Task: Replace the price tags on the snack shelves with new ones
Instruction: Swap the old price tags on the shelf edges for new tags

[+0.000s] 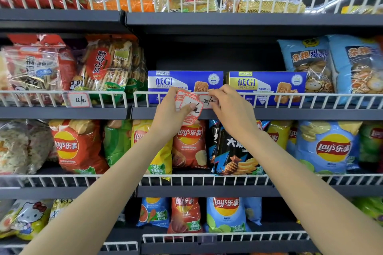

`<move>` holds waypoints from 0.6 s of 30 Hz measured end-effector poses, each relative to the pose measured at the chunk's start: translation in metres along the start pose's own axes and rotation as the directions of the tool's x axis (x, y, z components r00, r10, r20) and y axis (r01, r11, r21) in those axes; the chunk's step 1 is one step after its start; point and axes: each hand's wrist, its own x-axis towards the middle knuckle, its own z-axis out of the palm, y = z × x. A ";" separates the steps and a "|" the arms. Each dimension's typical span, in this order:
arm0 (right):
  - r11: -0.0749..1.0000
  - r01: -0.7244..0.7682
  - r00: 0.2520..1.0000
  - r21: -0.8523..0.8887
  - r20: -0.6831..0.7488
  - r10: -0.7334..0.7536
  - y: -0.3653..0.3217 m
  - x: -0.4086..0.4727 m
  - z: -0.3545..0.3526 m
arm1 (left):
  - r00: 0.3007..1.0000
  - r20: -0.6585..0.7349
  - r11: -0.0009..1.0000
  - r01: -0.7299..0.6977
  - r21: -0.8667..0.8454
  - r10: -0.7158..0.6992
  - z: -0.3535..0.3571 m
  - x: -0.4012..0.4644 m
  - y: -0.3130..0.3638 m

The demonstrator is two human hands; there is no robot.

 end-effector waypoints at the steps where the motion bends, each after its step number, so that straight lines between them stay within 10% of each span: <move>1: 1.000 -0.014 1.000 0.014 0.009 0.014 -0.001 -0.001 0.001 | 1.000 0.005 1.000 0.017 -0.009 -0.017 0.002 0.002 -0.001; 5: 0.967 -0.131 0.991 0.219 0.046 0.124 -0.001 -0.005 0.005 | 0.997 0.016 0.994 0.071 -0.078 -0.070 0.006 0.003 0.000; 10: 0.438 -0.438 0.893 0.785 0.326 0.310 -0.011 -0.007 -0.008 | 0.999 -0.017 0.982 0.044 -0.181 -0.047 0.012 -0.011 0.001; 18: 0.503 -0.330 0.935 0.799 0.202 0.292 0.023 -0.036 -0.038 | 0.990 0.138 0.949 0.043 -0.312 0.001 0.043 -0.028 0.034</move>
